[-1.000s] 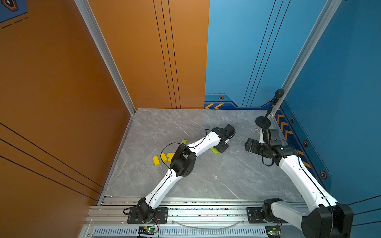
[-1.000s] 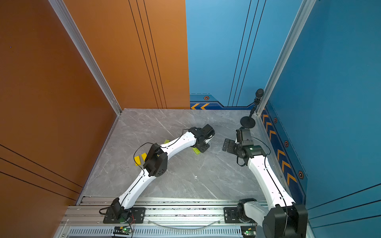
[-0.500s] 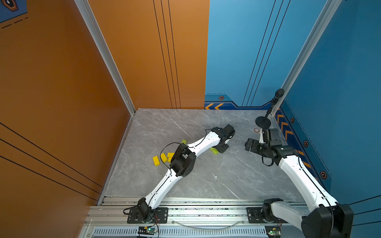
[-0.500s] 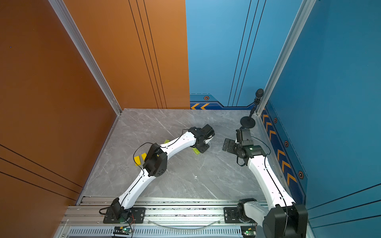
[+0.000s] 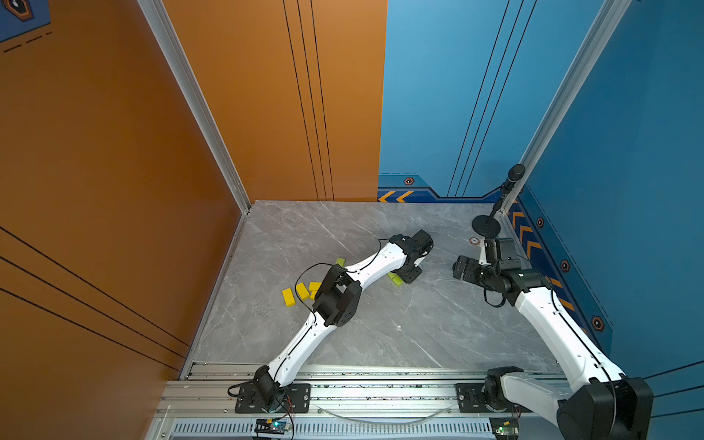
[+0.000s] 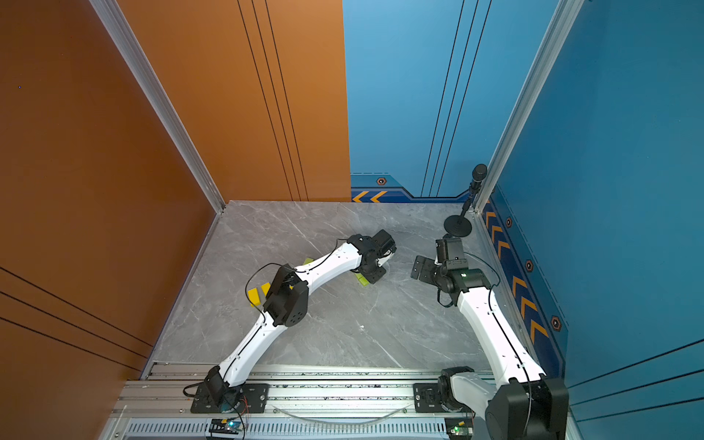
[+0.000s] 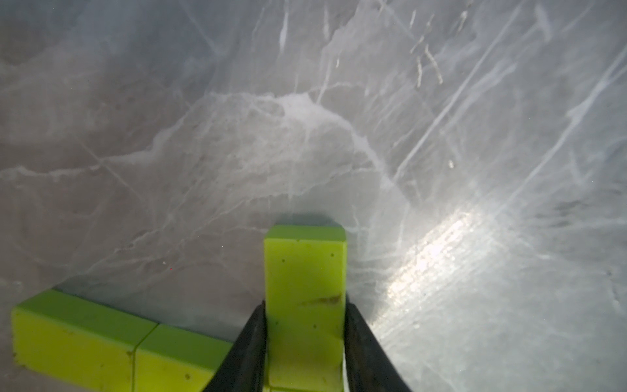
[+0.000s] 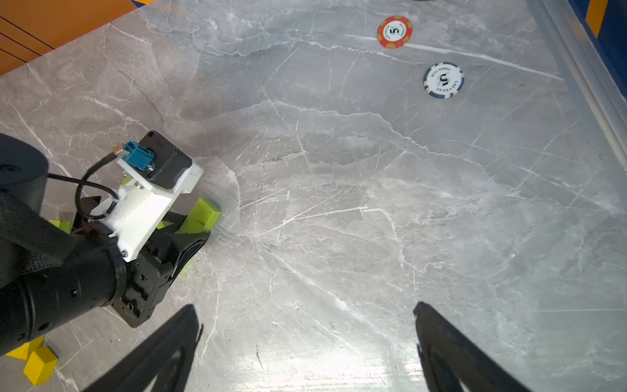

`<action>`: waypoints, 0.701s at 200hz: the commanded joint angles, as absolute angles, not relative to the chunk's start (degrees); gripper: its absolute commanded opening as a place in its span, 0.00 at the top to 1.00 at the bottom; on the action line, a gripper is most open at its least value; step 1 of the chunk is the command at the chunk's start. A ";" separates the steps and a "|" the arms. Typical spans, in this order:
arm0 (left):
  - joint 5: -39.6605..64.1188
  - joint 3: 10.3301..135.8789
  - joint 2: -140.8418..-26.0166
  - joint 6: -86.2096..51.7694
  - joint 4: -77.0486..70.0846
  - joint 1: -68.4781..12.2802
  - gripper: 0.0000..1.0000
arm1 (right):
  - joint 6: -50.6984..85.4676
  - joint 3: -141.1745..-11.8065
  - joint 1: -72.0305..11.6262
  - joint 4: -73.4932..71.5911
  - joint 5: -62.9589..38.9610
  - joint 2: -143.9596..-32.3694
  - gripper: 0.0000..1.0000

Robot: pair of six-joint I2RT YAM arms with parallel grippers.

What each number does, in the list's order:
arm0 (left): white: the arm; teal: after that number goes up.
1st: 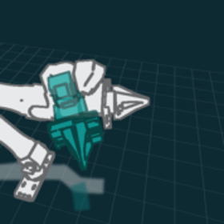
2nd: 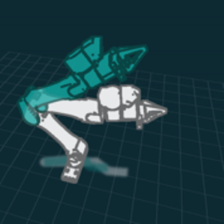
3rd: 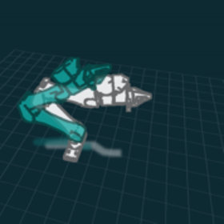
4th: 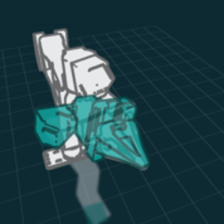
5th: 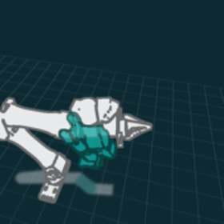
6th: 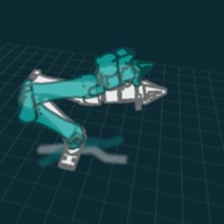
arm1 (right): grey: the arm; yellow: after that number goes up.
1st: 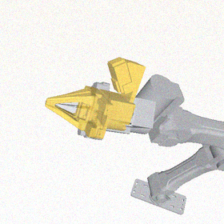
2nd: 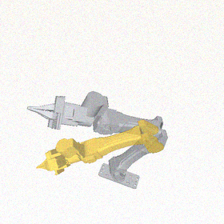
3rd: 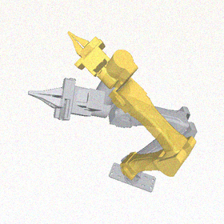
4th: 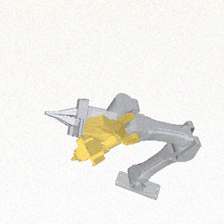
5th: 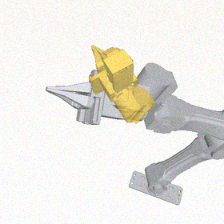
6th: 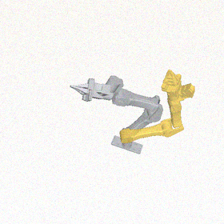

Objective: Assemble the letter v with building blocks
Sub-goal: Assemble the building block at the center of the board.

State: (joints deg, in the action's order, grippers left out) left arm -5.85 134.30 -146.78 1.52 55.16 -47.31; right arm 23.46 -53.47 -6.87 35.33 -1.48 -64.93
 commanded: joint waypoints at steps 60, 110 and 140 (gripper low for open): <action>-5.84 135.70 -144.95 2.34 57.65 -46.63 0.54 | 24.17 -51.67 -7.91 34.48 -0.80 -63.91 0.00; -6.77 136.89 -144.06 1.92 57.57 -46.64 0.40 | 24.17 -52.10 -8.16 34.41 -1.02 -64.32 0.00; -6.61 139.67 -143.40 1.49 57.66 -46.72 0.34 | 24.30 -51.94 -8.64 34.45 -1.04 -64.49 0.00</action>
